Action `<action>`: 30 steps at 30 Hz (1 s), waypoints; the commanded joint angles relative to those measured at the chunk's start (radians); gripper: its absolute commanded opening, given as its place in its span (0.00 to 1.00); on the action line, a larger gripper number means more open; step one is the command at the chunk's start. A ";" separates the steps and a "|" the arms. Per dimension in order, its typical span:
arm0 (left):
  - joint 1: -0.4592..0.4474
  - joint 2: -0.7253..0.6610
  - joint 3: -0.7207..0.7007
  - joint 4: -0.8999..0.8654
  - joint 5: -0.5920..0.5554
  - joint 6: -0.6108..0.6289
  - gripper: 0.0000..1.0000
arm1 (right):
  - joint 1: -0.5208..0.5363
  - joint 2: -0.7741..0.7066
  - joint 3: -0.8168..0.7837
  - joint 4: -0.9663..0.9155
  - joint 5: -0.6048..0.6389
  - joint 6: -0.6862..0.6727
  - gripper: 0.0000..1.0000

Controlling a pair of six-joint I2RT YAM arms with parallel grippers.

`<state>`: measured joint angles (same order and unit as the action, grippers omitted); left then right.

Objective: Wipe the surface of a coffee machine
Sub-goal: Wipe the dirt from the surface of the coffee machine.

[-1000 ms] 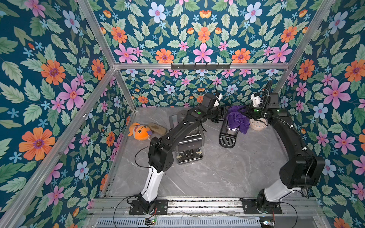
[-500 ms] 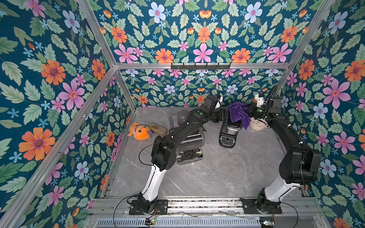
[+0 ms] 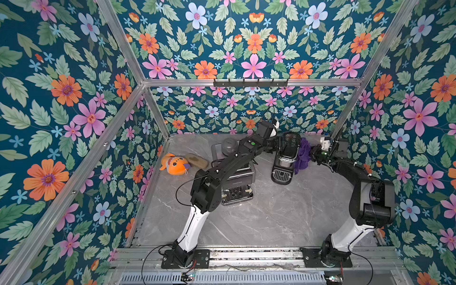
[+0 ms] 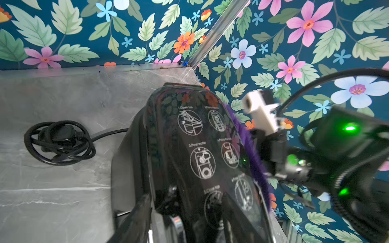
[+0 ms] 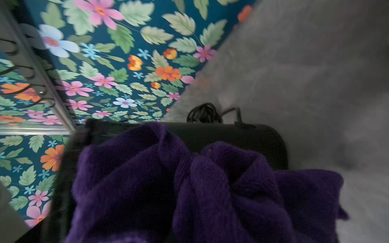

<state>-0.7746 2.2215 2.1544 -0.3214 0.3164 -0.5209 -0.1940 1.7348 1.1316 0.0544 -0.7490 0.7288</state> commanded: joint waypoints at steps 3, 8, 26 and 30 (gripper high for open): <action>-0.011 0.003 -0.004 -0.039 0.000 0.007 0.54 | -0.007 0.019 -0.041 0.024 -0.029 0.003 0.00; -0.017 0.001 -0.004 -0.053 0.004 0.005 0.53 | -0.021 0.046 -0.070 0.036 -0.033 0.000 0.00; -0.063 -0.047 -0.063 -0.012 0.083 -0.086 0.50 | -0.021 -0.161 0.041 -0.179 -0.058 -0.045 0.00; -0.067 -0.060 -0.088 -0.009 0.079 -0.092 0.50 | -0.021 -0.180 0.055 -0.201 -0.048 -0.055 0.00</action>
<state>-0.8299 2.1700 2.0811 -0.3199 0.3168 -0.6010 -0.2184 1.5684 1.1732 -0.1246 -0.7544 0.6956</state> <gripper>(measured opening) 0.502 0.154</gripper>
